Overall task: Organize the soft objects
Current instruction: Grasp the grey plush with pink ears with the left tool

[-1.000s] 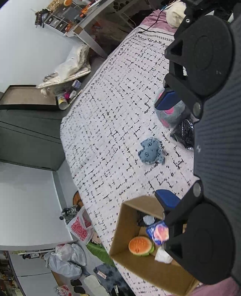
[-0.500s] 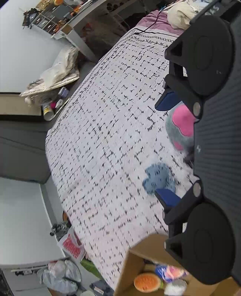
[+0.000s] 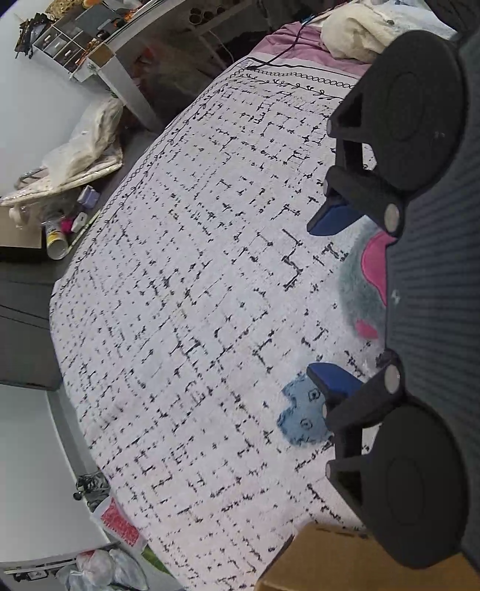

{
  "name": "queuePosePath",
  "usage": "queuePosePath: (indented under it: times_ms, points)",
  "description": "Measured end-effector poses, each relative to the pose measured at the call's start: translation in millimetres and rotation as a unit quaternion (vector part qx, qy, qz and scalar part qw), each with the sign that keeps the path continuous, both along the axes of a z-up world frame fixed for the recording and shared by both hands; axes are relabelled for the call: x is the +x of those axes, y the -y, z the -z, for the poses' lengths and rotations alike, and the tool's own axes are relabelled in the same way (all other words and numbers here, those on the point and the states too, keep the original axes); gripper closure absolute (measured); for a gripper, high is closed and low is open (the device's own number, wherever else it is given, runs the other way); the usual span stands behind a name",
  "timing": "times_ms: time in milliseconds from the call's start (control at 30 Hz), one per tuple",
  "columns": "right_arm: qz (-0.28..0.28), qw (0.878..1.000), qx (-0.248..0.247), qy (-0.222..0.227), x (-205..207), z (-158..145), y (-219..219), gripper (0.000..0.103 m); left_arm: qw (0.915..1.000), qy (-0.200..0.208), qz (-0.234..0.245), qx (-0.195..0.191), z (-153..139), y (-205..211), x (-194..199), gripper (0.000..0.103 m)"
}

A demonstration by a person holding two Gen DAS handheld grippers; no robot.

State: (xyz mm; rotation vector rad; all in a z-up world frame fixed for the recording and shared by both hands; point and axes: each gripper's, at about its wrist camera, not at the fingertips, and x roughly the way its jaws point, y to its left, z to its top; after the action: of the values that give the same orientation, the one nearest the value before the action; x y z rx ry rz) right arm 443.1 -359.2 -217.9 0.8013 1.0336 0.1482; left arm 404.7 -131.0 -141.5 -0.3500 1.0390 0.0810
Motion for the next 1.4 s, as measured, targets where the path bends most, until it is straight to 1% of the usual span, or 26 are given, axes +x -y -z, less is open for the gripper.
queuePosePath:
  times_ms: [33,100,133,167,200,333,467,600,733,767,800,833,933,1133,1400]
  points:
    - [-0.005,1.000,-0.004,0.000,-0.1,0.3,-2.7,0.035,1.0000,-0.003,0.002,-0.002,1.3,0.4,0.4,0.031]
    - [-0.014,1.000,-0.007,-0.002,-0.2,1.2,-6.5,0.048,0.9999,-0.007,0.003,-0.008,3.2,-0.2,-0.3,0.033]
    - [-0.017,1.000,-0.007,-0.005,-0.7,1.7,-8.5,0.051,0.9999,-0.010,0.002,-0.010,3.9,-1.4,-1.3,0.034]
    - [-0.023,1.000,-0.007,-0.007,-1.9,2.6,-11.0,0.056,0.9998,-0.012,0.000,-0.013,4.5,-2.8,-2.0,0.034]
    - [-0.026,1.000,-0.008,-0.007,-2.6,2.5,-13.4,0.058,0.9998,-0.013,-0.002,-0.016,4.9,-4.3,-3.2,0.035]
    - [-0.037,0.999,-0.012,-0.002,-10.8,-2.6,-19.4,0.060,0.9997,-0.016,-0.005,-0.019,6.7,-10.8,-9.8,0.038]
    - [-0.037,0.999,0.010,-0.010,-16.7,-1.3,-22.8,0.060,0.9991,-0.025,-0.008,-0.032,9.6,-18.0,-20.6,0.040]
    - [-0.042,0.999,0.029,-0.017,-24.3,-0.8,-24.4,0.060,0.9987,-0.031,-0.012,-0.039,12.8,-24.3,-33.7,0.047]
    - [-0.046,0.997,0.057,-0.029,-27.1,4.8,-27.7,0.060,0.9976,-0.041,-0.010,-0.056,17.3,-28.3,-43.1,0.057]
    - [-0.048,0.997,0.061,-0.029,-27.9,5.3,-29.1,0.065,0.9973,-0.042,-0.008,-0.059,18.6,-29.2,-44.8,0.061]
    - [-0.051,0.996,0.067,-0.027,-28.2,5.2,-31.2,0.075,0.9969,-0.042,-0.007,-0.066,19.7,-30.6,-46.5,0.069]
    - [-0.055,0.996,0.073,-0.024,-28.6,4.3,-32.6,0.075,0.9965,-0.043,-0.008,-0.072,20.4,-32.2,-48.1,0.071]
    - [-0.066,0.996,0.057,-0.004,-30.4,-4.6,-37.7,0.078,0.9964,-0.032,-0.012,-0.078,17.4,-37.7,-53.8,0.075]
    - [-0.084,0.995,0.055,0.026,-30.4,-21.4,-48.0,0.079,0.9948,-0.018,-0.022,-0.097,5.2,-55.2,-64.0,0.077]
    - [-0.123,0.988,0.054,0.073,-34.0,-43.5,-66.7,0.081,0.9945,0.007,-0.032,-0.100,-21.0,-80.1,-76.6,0.077]
